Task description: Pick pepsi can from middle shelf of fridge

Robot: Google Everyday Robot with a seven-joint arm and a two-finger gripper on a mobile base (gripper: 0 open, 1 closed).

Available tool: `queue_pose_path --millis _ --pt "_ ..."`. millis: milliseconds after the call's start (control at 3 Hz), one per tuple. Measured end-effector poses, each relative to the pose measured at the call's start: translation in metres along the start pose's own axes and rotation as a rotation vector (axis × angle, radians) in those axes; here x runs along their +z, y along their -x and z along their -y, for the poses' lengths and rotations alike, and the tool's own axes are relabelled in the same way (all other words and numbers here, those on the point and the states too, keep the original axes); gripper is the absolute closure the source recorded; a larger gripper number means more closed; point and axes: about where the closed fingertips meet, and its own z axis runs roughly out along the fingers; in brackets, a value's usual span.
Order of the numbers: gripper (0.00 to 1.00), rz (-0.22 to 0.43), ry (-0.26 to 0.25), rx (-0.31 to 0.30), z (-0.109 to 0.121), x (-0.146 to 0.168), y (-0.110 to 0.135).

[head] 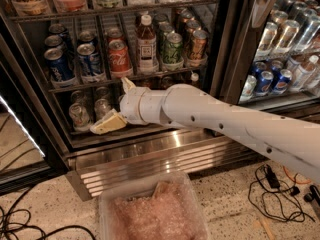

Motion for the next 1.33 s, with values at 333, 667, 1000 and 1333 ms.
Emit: queue_pose_path --millis 333,667,1000,1333 --pt "0.00 0.015 -0.001 0.004 -0.001 0.003 0.001" --pt "0.00 0.062 -0.024 0.028 0.001 0.016 0.000" --pt "0.00 0.102 -0.078 0.060 0.005 0.026 0.005" --pt "0.00 0.141 -0.150 0.096 0.014 0.037 0.014"
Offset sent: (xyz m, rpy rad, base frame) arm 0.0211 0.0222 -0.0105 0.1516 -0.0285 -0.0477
